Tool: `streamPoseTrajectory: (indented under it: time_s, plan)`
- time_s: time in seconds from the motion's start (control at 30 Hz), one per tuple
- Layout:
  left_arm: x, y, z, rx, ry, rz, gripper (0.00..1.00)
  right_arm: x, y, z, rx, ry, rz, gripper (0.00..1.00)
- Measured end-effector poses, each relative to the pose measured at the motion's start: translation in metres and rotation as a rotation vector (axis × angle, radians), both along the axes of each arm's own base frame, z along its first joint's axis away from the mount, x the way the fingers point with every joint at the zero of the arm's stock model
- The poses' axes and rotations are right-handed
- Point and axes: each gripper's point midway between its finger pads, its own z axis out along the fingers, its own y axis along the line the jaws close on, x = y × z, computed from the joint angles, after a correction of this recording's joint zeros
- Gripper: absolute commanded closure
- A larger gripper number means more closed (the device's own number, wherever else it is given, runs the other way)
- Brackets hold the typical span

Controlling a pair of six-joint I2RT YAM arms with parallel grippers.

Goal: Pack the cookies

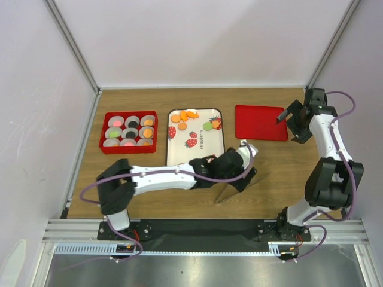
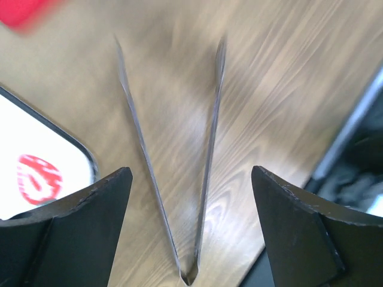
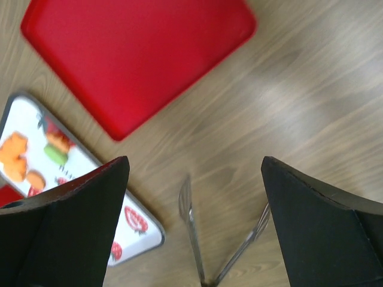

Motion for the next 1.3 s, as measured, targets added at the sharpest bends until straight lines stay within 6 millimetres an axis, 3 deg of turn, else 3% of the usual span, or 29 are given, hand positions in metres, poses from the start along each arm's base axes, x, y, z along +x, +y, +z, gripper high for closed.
streamPoseTrajectory:
  time_s: [0.13, 0.2, 0.27, 0.33, 0.47, 0.63, 0.87, 1.07, 1.23, 1.3]
  plan:
    - [0.015, 0.009, 0.075, -0.136, -0.043, 0.028, 0.13, 0.026, -0.028, -0.012, -0.046, 0.023, -0.027, 0.02]
    - [0.029, 0.022, 0.107, -0.186, -0.063, 0.064, 0.13, 0.049, -0.040, -0.017, -0.080, 0.029, -0.017, 0.06]
    - [0.042, 0.038, 0.128, -0.218, -0.072, 0.104, 0.14, 0.074, -0.050, -0.023, -0.109, 0.031, 0.003, 0.12]
    - [0.053, 0.057, 0.137, -0.221, -0.064, 0.143, 0.14, 0.099, -0.058, -0.034, -0.133, 0.042, 0.029, 0.18]
    - [0.064, 0.087, 0.137, -0.187, -0.029, 0.195, 0.14, 0.125, -0.067, -0.061, -0.158, 0.082, 0.076, 0.28]
    - [0.075, 0.115, 0.129, -0.146, 0.027, 0.243, 0.15, 0.130, -0.070, -0.090, -0.170, 0.145, 0.126, 0.45]
    - [0.090, 0.141, 0.120, -0.127, 0.084, 0.290, 0.16, 0.124, -0.072, -0.106, -0.197, 0.198, 0.156, 0.51]
    - [0.100, 0.154, 0.117, -0.130, 0.113, 0.313, 0.17, 0.123, -0.074, -0.114, -0.225, 0.220, 0.183, 0.55]
    - [0.106, 0.164, 0.113, -0.125, 0.127, 0.335, 0.17, 0.120, -0.073, -0.134, -0.233, 0.263, 0.205, 0.58]
    - [0.107, 0.165, 0.112, -0.127, 0.133, 0.336, 0.17, 0.120, -0.072, -0.138, -0.235, 0.268, 0.210, 0.63]
